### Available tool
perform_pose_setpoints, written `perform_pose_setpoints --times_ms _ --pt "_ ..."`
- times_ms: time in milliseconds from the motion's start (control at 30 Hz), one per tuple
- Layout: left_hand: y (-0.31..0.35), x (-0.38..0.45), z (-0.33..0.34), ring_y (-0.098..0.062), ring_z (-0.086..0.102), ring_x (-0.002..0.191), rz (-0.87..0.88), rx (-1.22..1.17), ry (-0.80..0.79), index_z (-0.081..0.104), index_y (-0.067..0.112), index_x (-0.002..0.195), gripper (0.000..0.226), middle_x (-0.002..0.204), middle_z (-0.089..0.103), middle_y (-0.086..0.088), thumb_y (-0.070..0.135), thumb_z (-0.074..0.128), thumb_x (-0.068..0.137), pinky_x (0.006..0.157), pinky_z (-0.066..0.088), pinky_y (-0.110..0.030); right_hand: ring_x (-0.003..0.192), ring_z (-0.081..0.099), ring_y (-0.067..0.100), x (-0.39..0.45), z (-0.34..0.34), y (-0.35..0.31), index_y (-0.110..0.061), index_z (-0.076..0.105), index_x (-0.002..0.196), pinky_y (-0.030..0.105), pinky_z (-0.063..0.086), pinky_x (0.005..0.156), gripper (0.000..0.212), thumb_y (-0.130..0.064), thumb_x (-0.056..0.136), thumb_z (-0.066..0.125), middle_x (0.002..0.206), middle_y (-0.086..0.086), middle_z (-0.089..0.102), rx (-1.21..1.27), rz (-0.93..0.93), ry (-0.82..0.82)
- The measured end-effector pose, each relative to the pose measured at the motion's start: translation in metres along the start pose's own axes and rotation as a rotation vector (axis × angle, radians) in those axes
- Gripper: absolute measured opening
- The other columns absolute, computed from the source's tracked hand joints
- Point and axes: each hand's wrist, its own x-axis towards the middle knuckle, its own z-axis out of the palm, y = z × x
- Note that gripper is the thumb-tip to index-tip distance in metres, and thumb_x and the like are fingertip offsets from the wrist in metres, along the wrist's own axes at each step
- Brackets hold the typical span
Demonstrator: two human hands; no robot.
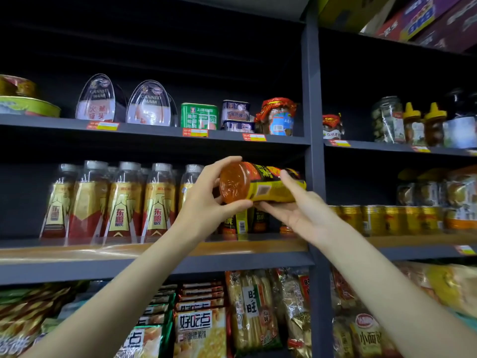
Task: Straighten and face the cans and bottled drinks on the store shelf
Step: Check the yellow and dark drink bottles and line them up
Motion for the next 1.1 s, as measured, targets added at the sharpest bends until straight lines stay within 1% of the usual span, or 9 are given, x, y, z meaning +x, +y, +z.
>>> perform_pose_setpoints --times_ms 133,233,367,500,667,867,967,1033,1100 --pt "-0.003 -0.006 0.002 -0.001 0.049 0.114 0.009 -0.012 -0.092 0.041 0.044 0.123 0.066 0.127 0.042 0.017 0.016 0.074 0.074 0.077 0.051 -0.014 0.095 0.069 0.031 0.003 0.000 0.012 -0.008 0.050 0.125 0.045 0.058 0.077 0.055 -0.020 0.077 0.072 0.111 0.019 0.068 0.061 -0.069 0.071" --pt "-0.007 -0.011 0.003 -0.012 0.061 0.105 -0.303 -0.370 -0.093 0.043 0.046 0.118 0.056 0.124 0.050 0.005 0.038 0.069 0.070 0.079 0.055 -0.024 0.096 0.069 0.027 0.006 0.000 0.016 -0.019 0.037 0.133 0.044 0.059 0.075 0.066 -0.013 0.078 0.073 0.118 0.011 0.062 -0.026 -0.212 0.115" --pt "-0.017 -0.008 0.001 -0.030 0.067 0.098 -0.627 -0.708 -0.073 0.048 0.017 0.125 0.061 0.117 0.059 -0.021 0.037 0.066 0.070 0.084 0.055 -0.034 0.106 0.065 0.022 0.005 0.000 0.018 -0.031 0.029 0.140 0.041 0.058 0.078 0.080 -0.012 0.075 0.072 0.122 0.005 0.059 -0.148 -0.382 0.070" --pt "-0.016 -0.009 -0.002 -0.027 0.066 0.099 -0.494 -0.658 0.016 0.049 0.020 0.123 0.058 0.115 0.061 -0.014 0.030 0.068 0.068 0.086 0.054 -0.035 0.110 0.063 0.022 0.006 -0.001 0.011 -0.031 0.030 0.140 0.040 0.057 0.083 0.079 -0.010 0.076 0.071 0.124 0.006 0.057 -0.162 -0.346 0.006" --pt "-0.008 -0.004 -0.016 -0.012 0.064 0.101 -0.221 -0.336 0.077 0.048 0.037 0.126 0.062 0.115 0.055 0.012 0.021 0.070 0.070 0.076 0.055 -0.024 0.101 0.068 0.029 0.011 0.004 0.012 -0.004 0.043 0.134 0.042 0.056 0.086 0.060 0.010 0.080 0.062 0.115 0.019 0.065 0.040 -0.057 -0.078" --pt "-0.014 -0.012 -0.030 0.000 0.052 0.106 -0.225 -0.226 -0.004 0.046 0.050 0.121 0.066 0.119 0.044 0.030 0.023 0.072 0.067 0.080 0.048 -0.026 0.108 0.060 0.040 0.017 0.006 0.014 -0.018 0.028 0.147 0.053 0.056 0.080 0.109 -0.005 0.055 0.084 0.141 0.022 0.042 0.253 0.004 -0.069" --pt "-0.017 -0.014 -0.029 -0.009 0.062 0.101 -0.292 -0.381 -0.035 0.049 0.041 0.124 0.064 0.126 0.048 0.015 0.014 0.070 0.069 0.074 0.055 -0.027 0.103 0.065 0.034 0.017 0.007 0.017 -0.022 0.035 0.142 0.053 0.054 0.085 0.098 -0.012 0.056 0.082 0.131 0.013 0.056 0.123 -0.104 -0.040" --pt "-0.016 -0.015 -0.027 -0.002 0.067 0.091 -0.339 -0.524 -0.006 0.052 0.032 0.123 0.058 0.118 0.054 0.000 0.007 0.068 0.072 0.071 0.056 -0.025 0.100 0.068 0.029 0.014 0.008 0.018 -0.023 0.040 0.136 0.050 0.054 0.087 0.085 -0.013 0.060 0.077 0.122 0.010 0.063 0.033 -0.182 -0.039" --pt "-0.015 -0.017 -0.023 0.007 0.065 0.081 -0.322 -0.514 0.089 0.052 0.029 0.122 0.056 0.107 0.056 0.003 0.007 0.069 0.073 0.069 0.056 -0.022 0.101 0.067 0.029 0.011 0.010 0.019 -0.022 0.040 0.136 0.051 0.053 0.088 0.083 -0.012 0.061 0.076 0.121 0.009 0.063 0.044 -0.198 -0.050"
